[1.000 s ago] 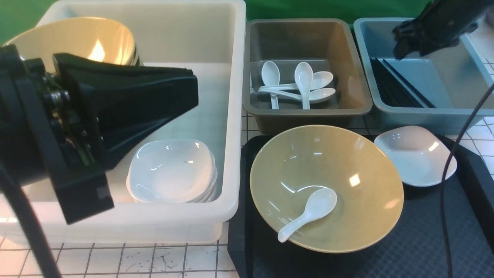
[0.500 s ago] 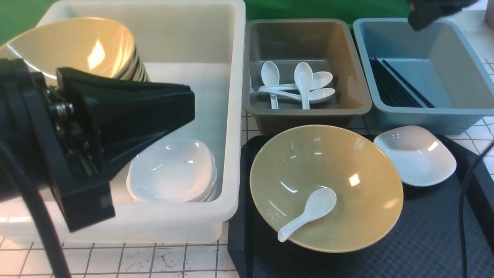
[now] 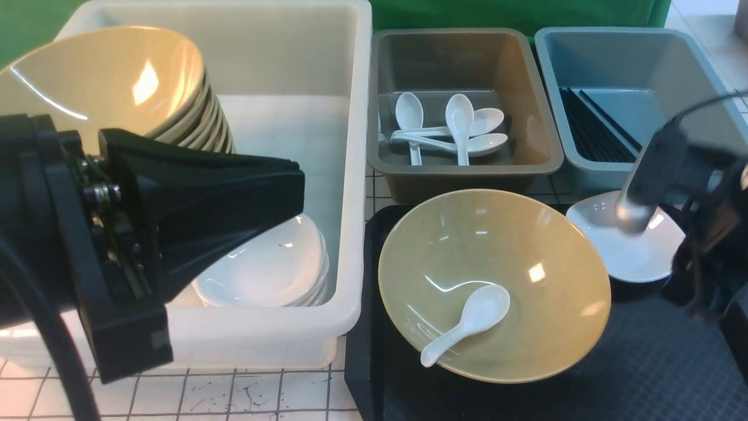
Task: On white black table put chopsticks spoon bowls plates into blue grey white boxes.
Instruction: 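Reach for and grasp the small white dish on the black tray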
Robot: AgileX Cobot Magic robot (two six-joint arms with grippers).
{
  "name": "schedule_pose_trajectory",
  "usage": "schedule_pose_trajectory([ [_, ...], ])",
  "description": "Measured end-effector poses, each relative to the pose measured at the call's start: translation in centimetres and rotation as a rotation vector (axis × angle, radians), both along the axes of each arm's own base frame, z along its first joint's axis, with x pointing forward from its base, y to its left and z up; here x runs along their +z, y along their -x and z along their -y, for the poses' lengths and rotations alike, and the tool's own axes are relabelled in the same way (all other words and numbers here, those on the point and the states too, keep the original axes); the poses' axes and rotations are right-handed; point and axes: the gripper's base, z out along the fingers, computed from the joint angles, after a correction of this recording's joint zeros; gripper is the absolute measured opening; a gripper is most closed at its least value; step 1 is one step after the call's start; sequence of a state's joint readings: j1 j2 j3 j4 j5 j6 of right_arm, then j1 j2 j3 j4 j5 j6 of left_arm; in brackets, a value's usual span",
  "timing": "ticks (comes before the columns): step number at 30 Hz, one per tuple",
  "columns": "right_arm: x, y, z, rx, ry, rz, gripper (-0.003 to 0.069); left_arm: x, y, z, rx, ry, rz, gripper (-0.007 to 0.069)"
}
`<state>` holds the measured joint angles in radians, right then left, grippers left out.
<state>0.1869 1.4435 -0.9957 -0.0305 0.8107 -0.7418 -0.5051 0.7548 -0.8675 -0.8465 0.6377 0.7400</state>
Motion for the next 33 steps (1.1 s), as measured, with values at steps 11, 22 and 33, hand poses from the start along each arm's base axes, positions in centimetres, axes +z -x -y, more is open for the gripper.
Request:
schedule_pose_trajectory([
  [11, -5.1, -3.2, -0.5, 0.180, 0.041, 0.153, 0.0447, 0.0, 0.0, 0.0, 0.009, 0.013, -0.009, -0.0001],
  [22, -8.6, -5.0, -0.3, 0.223, 0.064, 0.147, 0.0449, 0.0, 0.0, 0.0, 0.004, 0.011, -0.016, -0.0001],
  [33, -9.1, -5.6, 0.2, 0.221, 0.071, 0.170, 0.0420, 0.0, 0.0, 0.0, 0.005, 0.006, -0.013, -0.0001],
])
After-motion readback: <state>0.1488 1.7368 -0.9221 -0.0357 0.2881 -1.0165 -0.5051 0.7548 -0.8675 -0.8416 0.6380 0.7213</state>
